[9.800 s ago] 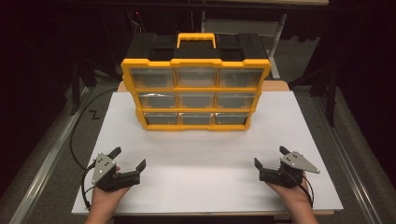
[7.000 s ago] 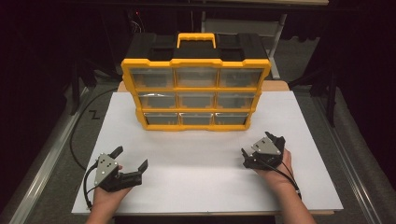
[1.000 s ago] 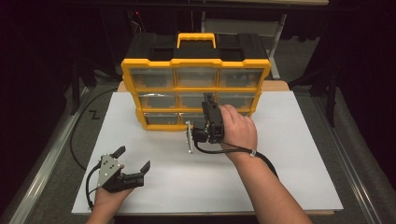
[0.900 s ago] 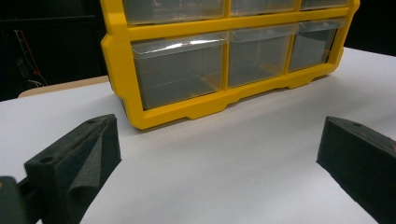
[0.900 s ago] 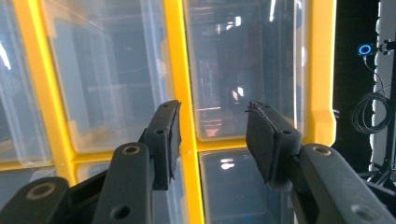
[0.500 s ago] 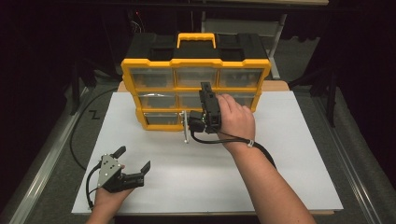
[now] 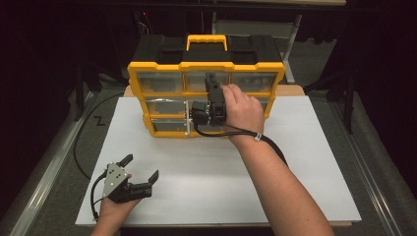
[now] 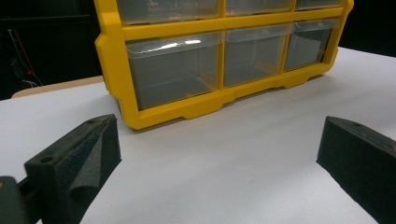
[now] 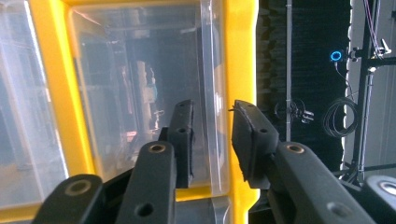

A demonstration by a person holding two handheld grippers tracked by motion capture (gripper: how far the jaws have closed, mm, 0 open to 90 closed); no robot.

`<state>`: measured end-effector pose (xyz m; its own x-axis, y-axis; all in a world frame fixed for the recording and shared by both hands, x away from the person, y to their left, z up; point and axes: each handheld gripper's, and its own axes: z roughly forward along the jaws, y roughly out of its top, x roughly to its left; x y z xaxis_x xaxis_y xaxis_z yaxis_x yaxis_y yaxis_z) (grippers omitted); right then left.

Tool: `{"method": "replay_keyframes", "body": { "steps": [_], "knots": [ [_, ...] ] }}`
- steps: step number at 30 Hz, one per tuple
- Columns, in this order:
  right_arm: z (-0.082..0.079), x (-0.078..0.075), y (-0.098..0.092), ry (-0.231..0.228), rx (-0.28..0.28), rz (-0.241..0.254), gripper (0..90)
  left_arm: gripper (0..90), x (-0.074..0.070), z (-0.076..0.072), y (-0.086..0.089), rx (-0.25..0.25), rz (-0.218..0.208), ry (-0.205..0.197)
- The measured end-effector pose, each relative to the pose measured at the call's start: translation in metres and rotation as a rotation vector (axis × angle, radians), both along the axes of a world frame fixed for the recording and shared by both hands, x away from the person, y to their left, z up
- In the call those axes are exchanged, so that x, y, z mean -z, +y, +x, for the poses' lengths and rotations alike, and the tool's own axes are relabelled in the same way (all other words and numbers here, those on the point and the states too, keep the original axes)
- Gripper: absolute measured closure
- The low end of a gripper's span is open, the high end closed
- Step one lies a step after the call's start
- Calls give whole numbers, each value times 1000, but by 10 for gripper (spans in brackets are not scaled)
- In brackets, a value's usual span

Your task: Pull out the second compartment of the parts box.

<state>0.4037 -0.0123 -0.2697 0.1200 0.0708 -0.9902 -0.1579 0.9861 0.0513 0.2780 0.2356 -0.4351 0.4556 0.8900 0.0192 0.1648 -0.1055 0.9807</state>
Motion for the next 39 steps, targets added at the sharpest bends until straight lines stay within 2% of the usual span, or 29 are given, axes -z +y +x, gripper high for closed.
{"method": "replay_keyframes", "body": {
  "steps": [6,13,18,21,39],
  "knots": [
    [6,1,2,6,14,-6,749,4,0,0,1,0,-4,-1],
    [7,0,3,-15,24,-1,789,4,0,-1,2,-1,-6,-4],
    [8,2,3,-41,20,-20,812,4,-1,-1,3,-2,-7,-2],
    [7,2,3,-41,17,-20,826,4,-1,-1,3,-1,-7,-5],
    [-24,4,-3,-58,-11,-25,832,4,-2,-2,1,-1,-8,-8]
  ]
}}
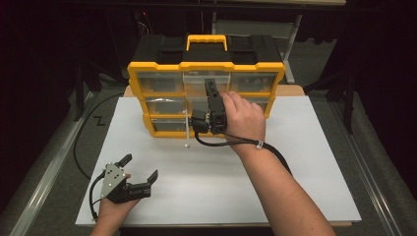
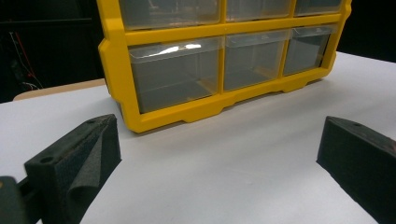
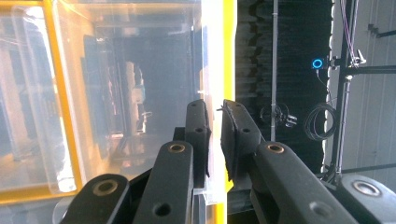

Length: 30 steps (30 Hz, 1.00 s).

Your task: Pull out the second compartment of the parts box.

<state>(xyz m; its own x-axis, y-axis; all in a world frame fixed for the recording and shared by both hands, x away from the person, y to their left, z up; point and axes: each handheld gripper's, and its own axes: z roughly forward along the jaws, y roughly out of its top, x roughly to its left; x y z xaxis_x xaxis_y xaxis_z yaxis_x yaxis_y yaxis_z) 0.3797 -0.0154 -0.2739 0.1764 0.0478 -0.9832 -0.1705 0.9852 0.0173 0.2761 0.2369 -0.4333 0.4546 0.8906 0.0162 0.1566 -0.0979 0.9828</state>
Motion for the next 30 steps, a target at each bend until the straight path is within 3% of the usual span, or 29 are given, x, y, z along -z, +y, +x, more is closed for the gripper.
{"method": "replay_keyframes", "body": {
  "steps": [10,14,23,28,30],
  "knots": [
    [-11,1,-1,5,-1,-15,824,4,0,0,0,0,0,-3],
    [-11,1,-1,23,-12,-8,761,4,0,0,0,0,1,-2],
    [-6,-12,-10,129,12,19,668,4,0,0,0,1,3,-4],
    [-4,-14,-11,145,20,15,696,4,0,0,0,1,4,-5],
    [-5,-13,-11,121,27,17,785,4,0,0,1,0,4,-5]
  ]
}}
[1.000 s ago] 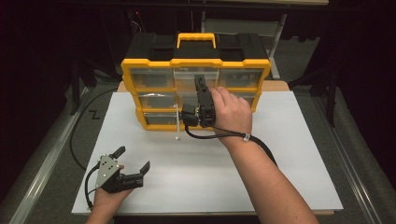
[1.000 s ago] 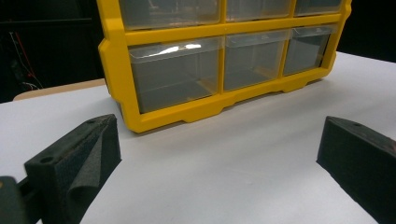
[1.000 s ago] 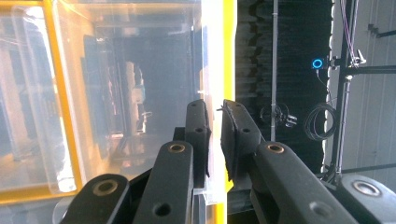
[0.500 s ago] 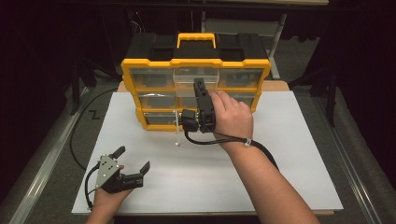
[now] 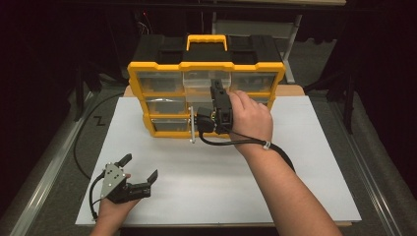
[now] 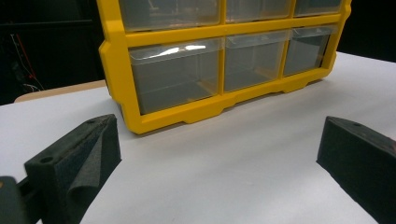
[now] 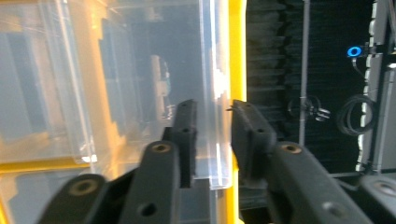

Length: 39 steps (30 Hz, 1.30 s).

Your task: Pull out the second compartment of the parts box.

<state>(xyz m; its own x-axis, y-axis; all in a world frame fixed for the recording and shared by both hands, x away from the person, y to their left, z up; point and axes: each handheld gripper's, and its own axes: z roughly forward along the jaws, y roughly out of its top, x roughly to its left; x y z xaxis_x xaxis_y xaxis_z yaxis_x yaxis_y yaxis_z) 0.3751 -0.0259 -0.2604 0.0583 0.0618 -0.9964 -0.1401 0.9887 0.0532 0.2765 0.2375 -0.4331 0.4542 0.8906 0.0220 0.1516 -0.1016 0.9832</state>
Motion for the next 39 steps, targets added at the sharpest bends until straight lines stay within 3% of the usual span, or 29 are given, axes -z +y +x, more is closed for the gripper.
{"method": "replay_keyframes", "body": {
  "steps": [7,15,27,39],
  "knots": [
    [-3,3,1,-38,0,-21,805,4,0,0,0,-1,0,-1],
    [-21,6,-3,-57,-22,-17,807,4,0,-1,0,0,3,0],
    [-43,8,-7,-68,-46,-7,807,4,-1,-1,1,-3,2,-3],
    [-51,13,-10,-76,-67,-3,802,4,0,-1,0,0,6,1]
  ]
}}
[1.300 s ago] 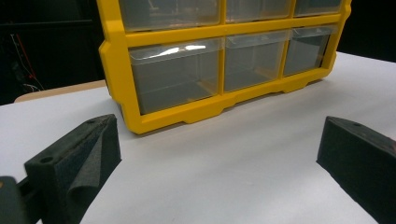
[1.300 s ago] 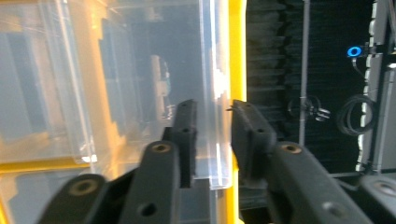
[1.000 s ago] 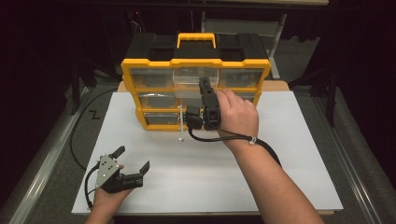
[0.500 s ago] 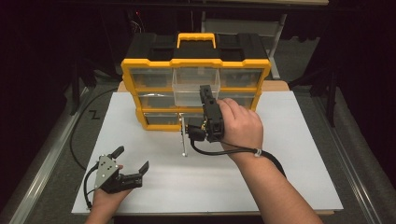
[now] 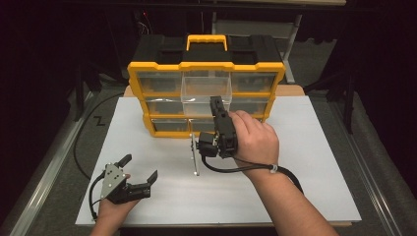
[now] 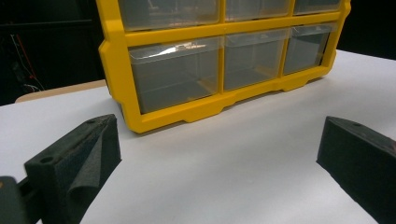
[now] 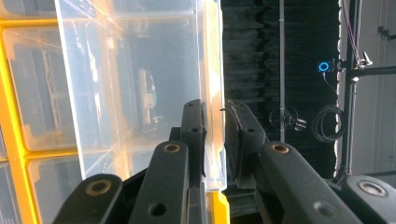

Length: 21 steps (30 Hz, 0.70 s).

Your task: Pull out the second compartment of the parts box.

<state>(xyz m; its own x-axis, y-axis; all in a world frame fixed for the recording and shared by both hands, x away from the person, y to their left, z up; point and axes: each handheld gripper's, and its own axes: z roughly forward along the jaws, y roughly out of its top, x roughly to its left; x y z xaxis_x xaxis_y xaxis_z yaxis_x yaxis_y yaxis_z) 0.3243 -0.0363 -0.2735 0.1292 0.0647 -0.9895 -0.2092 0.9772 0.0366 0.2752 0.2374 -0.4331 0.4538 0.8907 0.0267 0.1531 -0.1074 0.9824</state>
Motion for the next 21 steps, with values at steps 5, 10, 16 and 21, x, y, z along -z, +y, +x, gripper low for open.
{"method": "replay_keyframes", "body": {
  "steps": [5,10,16,21],
  "knots": [
    [0,0,1,4,1,13,799,4,0,0,0,2,-1,-2],
    [2,-1,5,5,-1,8,798,4,-1,0,0,1,-4,-5],
    [2,0,3,1,2,5,797,4,0,0,1,5,-4,-3],
    [-1,2,3,10,-3,21,702,4,0,0,1,5,-2,-3]
  ]
}}
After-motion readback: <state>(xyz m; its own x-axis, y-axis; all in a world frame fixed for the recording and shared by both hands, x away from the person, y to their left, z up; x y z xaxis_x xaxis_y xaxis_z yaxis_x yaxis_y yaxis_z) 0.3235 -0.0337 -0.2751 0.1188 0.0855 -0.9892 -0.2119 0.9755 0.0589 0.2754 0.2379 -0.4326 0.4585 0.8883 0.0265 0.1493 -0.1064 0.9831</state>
